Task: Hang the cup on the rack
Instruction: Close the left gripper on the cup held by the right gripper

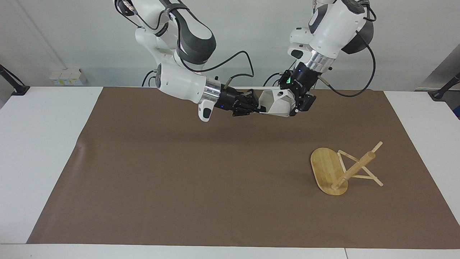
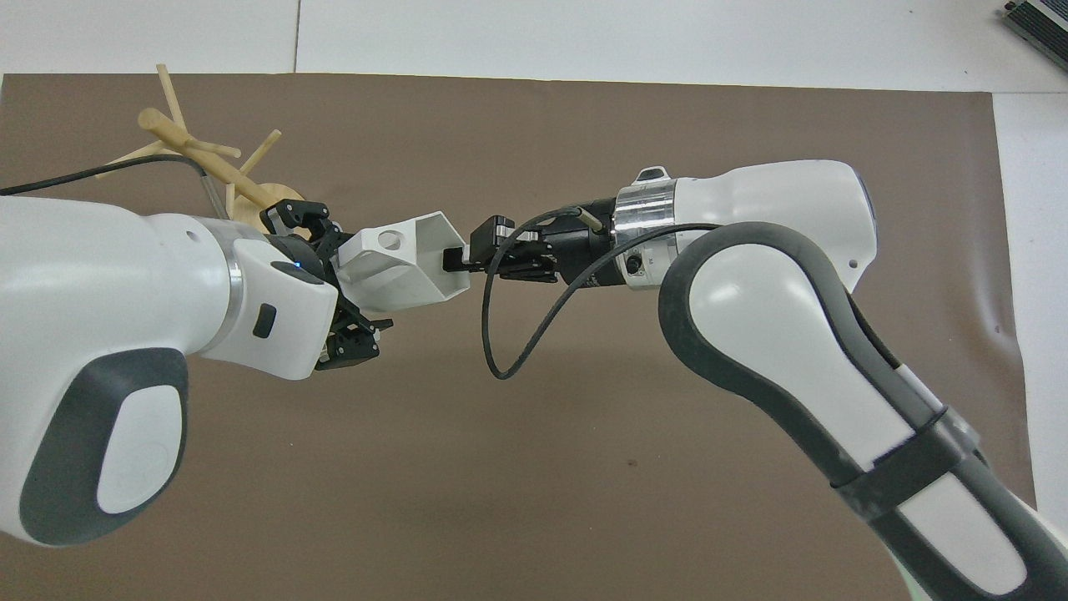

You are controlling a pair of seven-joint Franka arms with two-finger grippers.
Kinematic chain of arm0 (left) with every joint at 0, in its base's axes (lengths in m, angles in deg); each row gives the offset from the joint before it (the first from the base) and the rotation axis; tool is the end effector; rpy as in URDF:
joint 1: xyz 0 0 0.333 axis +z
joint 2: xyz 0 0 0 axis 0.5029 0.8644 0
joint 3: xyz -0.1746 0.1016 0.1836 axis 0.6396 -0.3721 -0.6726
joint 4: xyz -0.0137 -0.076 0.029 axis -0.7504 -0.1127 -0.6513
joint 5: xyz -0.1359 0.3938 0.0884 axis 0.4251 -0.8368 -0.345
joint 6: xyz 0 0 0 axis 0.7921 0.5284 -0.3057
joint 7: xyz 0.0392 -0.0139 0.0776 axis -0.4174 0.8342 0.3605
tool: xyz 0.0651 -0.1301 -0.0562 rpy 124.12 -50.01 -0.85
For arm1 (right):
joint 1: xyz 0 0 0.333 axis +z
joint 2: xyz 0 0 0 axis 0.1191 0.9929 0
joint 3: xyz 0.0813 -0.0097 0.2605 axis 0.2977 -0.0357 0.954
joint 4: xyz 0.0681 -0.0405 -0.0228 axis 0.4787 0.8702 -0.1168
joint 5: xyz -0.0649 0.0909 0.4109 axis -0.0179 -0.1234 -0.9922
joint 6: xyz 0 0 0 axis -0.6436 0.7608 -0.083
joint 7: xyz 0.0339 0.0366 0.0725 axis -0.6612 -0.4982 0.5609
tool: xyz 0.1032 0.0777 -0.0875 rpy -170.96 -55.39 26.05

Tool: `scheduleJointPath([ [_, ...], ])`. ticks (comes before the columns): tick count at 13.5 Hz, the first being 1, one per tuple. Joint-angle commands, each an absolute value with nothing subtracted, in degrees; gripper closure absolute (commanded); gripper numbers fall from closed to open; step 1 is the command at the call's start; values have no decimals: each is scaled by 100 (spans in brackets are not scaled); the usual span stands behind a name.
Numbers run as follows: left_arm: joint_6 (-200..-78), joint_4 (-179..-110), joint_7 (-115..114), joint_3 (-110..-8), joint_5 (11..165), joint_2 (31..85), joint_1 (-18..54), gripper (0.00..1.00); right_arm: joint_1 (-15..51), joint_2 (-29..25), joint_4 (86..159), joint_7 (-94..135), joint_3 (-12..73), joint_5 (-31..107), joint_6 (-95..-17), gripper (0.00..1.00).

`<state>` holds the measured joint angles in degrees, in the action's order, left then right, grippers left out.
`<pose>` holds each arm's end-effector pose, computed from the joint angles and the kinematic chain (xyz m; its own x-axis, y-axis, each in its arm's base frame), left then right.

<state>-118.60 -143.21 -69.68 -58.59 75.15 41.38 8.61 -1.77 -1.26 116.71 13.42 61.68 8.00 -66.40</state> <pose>0.5419 -0.2720 0.4876 0.2364 -0.9174 0.3202 -0.9548 -0.2804 -0.0985 0.5922 0.3803 0.4284 0.9968 -0.0339 -0.0729 -0.0803 -0.4487 -0.8901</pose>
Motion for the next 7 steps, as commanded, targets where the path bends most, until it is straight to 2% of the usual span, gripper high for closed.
scheduleJointPath([
  [1, -11992, -14471, -6996, -5902, 7173, 4079, 681, 100, -195, -119, 11586, 1212, 6275, 821, -6704, 100],
  [7, -12027, -14454, -6944, -5902, 7182, 4096, 742, 100, -195, -119, 11586, 1203, 6275, 821, -6713, 100],
])
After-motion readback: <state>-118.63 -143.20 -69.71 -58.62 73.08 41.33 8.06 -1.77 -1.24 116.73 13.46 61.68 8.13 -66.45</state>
